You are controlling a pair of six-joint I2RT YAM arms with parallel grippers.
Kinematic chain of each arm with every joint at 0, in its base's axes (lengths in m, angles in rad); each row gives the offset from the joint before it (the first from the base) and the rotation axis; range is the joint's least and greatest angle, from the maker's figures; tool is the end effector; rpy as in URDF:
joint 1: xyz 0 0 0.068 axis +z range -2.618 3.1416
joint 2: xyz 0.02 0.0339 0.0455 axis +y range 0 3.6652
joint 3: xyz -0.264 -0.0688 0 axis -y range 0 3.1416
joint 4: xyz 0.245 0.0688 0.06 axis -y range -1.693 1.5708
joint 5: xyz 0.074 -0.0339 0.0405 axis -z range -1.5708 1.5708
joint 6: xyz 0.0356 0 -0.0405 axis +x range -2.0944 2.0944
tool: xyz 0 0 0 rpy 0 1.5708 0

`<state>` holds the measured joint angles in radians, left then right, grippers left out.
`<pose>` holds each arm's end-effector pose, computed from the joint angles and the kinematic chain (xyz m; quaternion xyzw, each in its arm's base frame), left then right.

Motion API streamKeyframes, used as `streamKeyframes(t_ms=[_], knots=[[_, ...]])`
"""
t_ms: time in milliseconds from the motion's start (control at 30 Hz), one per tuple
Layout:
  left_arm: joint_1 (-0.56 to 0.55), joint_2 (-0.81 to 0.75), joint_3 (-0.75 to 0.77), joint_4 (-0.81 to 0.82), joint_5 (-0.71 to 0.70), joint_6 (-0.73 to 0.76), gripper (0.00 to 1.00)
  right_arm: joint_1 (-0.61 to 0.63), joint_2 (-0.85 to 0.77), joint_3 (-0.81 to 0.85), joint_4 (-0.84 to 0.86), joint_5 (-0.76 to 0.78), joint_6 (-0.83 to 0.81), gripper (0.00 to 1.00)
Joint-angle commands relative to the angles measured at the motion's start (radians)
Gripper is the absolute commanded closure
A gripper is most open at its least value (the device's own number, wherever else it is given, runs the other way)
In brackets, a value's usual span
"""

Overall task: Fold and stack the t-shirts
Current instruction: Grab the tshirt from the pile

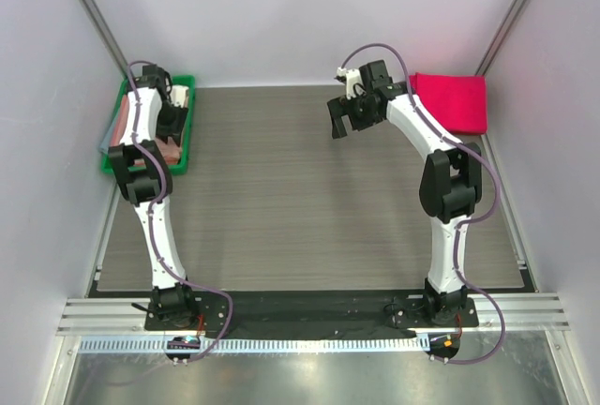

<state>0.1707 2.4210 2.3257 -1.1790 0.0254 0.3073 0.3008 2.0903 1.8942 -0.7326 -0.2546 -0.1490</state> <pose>0.4929 0.0840 0.2193 0.0694 0.9865 0.0228 0.1465 0.4443 0.1472 0.2669 -0.2490 0.9086 0.1439 0.3030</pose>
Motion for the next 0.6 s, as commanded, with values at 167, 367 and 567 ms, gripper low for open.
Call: streamKeyframes(t_ms=[167,367,567], knots=[[0.009,0.018,0.009,0.039,-0.065,0.055,0.65,0.000,0.013,0.054,0.012,-0.006,-0.007,0.00],[0.009,0.032,0.012,0.047,-0.064,0.055,0.68,0.000,0.008,0.046,0.010,0.011,-0.018,0.00],[0.009,0.055,0.012,0.035,-0.070,0.056,0.64,0.000,-0.001,0.039,0.010,0.017,-0.026,0.00]])
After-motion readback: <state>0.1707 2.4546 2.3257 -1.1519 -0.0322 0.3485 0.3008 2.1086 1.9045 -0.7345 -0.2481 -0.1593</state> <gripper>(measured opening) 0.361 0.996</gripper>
